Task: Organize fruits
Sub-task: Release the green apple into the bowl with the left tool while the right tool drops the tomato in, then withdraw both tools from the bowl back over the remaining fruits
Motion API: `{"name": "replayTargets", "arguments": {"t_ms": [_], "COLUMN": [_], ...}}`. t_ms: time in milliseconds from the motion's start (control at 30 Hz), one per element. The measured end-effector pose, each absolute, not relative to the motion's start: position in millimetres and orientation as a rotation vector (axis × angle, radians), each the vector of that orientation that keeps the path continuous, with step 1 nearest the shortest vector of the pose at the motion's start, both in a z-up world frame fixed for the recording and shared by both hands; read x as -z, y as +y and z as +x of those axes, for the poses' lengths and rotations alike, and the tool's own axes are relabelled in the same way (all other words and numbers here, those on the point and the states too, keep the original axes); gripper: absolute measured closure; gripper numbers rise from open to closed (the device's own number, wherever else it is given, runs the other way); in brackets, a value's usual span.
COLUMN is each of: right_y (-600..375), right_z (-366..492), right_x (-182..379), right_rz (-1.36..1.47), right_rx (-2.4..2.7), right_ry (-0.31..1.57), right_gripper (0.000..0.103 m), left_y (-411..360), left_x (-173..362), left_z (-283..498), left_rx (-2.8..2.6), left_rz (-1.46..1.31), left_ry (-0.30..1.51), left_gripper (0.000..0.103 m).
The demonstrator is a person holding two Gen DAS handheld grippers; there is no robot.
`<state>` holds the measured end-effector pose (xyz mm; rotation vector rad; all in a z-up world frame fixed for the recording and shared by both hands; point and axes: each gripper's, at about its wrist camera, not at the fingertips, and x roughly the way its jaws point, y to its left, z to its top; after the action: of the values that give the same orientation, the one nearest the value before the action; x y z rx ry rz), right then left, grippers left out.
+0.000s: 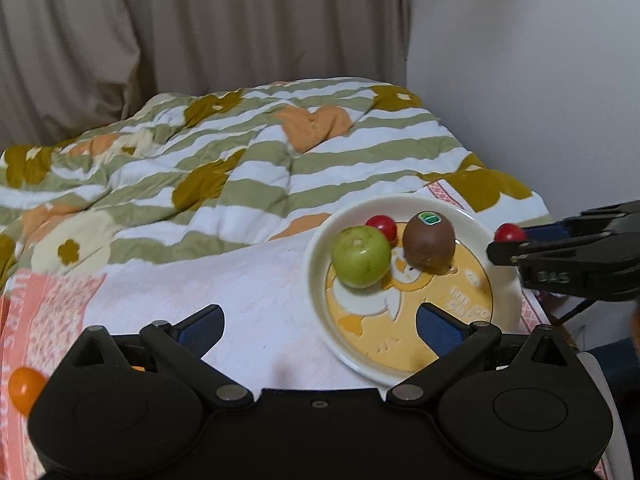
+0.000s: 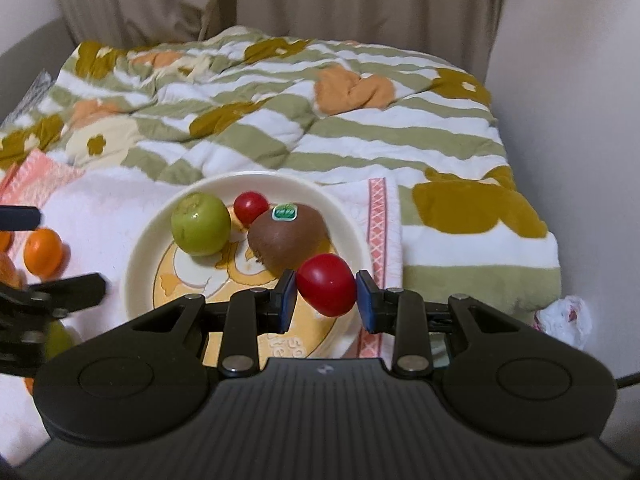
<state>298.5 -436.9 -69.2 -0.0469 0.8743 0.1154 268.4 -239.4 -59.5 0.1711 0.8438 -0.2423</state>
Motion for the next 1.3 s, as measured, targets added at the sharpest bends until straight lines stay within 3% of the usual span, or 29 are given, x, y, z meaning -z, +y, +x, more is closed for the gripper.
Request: {"name": "replayTargets", "arguments": {"t_ms": [467,500,567,600,633,1300], "right_y": [-415.3,-414.2,-410.7,-409.8,-409.0,-413.4], "right_z": [313.2,312.9,311.5,309.4,306.2,207.0], "right_x": [106.2,106.2,104.1,102.4,99.6,7.6], "right_rz": [-0.195,-0.207,-0.233,-0.246,-0.258,-0.128], "right_rx": [-0.157,-0.156,-0.148,-0.137,-0.123,-0.216], "right_ry": [0.871,0.863,0.851,0.839,0.819,0.707], "right_gripper": [0.055,0.050,0.029,0.009,0.000,0.000], "left_y": [-218.2,-218.3,-217.7,-217.2,-217.0,-186.7], "left_x": [64.7,64.8,63.9,62.7,61.0,-5.8], "left_z": [255.8,255.6,254.0,252.9,251.4,156.2], "left_rx": [0.195,0.196,0.200,0.202,0.204,0.094], "left_rz": [0.127,0.126,0.125,0.126,0.125,-0.023], "left_ry": [0.841,0.843,0.842,0.839,0.835,0.679], "left_gripper": [0.000,0.000,0.000,0.000,0.000,0.000]}}
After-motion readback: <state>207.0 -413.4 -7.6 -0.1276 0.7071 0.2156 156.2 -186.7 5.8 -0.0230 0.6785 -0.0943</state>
